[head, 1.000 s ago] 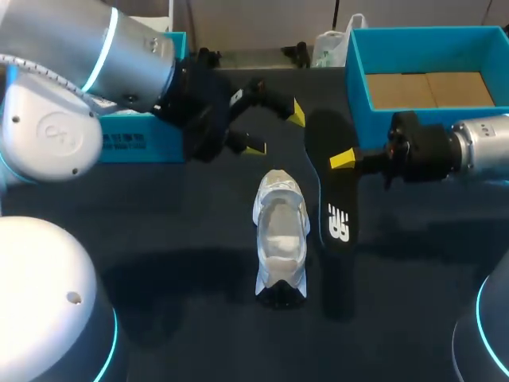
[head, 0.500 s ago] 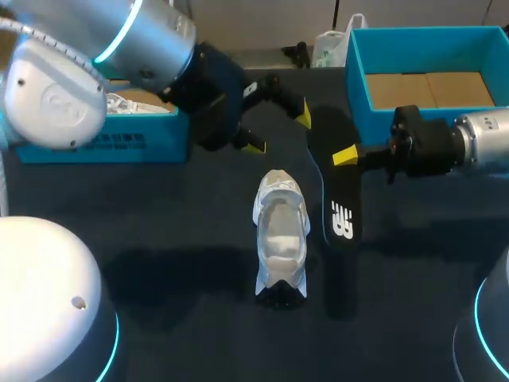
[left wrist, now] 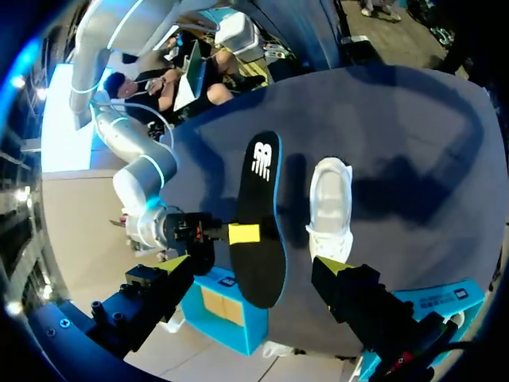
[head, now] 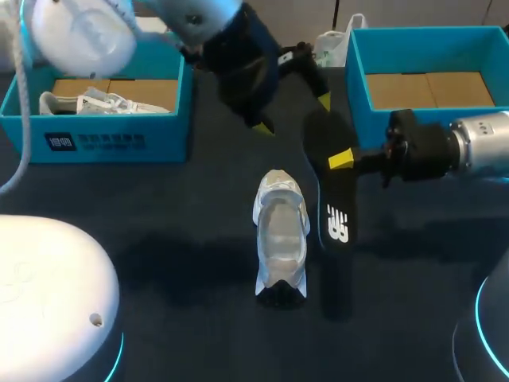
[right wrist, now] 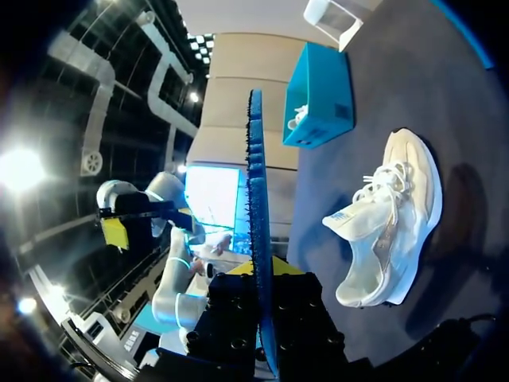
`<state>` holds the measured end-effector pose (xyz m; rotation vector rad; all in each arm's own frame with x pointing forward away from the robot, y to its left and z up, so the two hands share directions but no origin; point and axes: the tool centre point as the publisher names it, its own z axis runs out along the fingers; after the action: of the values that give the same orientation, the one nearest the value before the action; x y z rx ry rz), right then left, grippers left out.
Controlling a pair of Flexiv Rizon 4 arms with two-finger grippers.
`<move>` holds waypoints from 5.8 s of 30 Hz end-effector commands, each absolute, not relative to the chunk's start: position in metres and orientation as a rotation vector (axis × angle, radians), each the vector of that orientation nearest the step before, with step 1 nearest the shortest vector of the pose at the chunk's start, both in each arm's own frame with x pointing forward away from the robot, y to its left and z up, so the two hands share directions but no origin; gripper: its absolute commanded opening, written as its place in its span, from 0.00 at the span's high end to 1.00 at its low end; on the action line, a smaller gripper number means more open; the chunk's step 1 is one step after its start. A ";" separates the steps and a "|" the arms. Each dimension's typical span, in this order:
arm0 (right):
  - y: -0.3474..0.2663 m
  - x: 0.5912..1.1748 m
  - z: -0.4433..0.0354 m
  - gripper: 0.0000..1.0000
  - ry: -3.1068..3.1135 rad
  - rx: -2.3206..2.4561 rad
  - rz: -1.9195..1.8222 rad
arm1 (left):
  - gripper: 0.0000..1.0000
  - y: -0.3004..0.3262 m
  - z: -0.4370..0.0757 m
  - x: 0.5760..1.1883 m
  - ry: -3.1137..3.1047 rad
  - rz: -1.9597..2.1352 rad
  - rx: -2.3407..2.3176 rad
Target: Take the shoe out of the shoebox, open the shoe tongue, remove and reinsert the insole, then place the shoe into the shoebox
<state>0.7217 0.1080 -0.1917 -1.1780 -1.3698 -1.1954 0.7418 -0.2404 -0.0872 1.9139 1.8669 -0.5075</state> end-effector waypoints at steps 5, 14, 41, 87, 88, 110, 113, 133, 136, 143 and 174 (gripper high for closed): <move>0.114 0.724 -0.194 1.00 -1.376 -1.171 -1.178 | 0.00 -0.260 -0.084 0.750 2.089 -0.085 2.164; 0.113 0.726 -0.193 1.00 -1.378 -1.177 -1.172 | 0.00 -0.262 -0.083 0.750 2.081 -0.072 2.168; 0.111 0.732 -0.192 1.00 -1.374 -1.164 -1.160 | 0.00 -0.307 -0.091 0.763 2.268 0.009 2.342; 0.104 0.726 -0.184 1.00 -1.357 -1.201 -1.149 | 0.00 -0.261 -0.077 0.765 1.891 -0.614 1.940; 0.104 0.726 -0.184 1.00 -1.356 -1.202 -1.146 | 0.00 -0.260 -0.076 0.764 1.864 -0.635 1.923; 0.090 0.717 -0.172 1.00 -1.352 -1.234 -1.130 | 0.00 -0.244 -0.069 0.759 1.770 -0.751 1.834; 0.091 0.717 -0.174 1.00 -1.345 -1.231 -1.130 | 0.00 -0.244 -0.069 0.759 1.770 -0.751 1.834; 0.095 0.726 -0.177 1.00 -1.341 -1.180 -1.131 | 0.00 -0.244 -0.068 0.758 1.596 -0.875 1.564; 0.095 0.726 -0.177 1.00 -1.339 -1.181 -1.133 | 0.00 -0.243 -0.068 0.758 1.563 -0.923 1.540; 0.093 0.726 -0.175 1.00 -1.325 -1.202 -1.138 | 0.00 -0.236 -0.076 0.762 1.476 -1.012 1.486; 0.094 0.723 -0.150 1.00 -1.209 -1.248 -1.216 | 0.00 -0.229 -0.118 0.774 1.217 -1.078 1.194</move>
<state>0.7271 0.0914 -0.1556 -1.2320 -1.2075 -1.2106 0.7726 -0.2235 -0.1121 1.2478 1.2729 -1.0446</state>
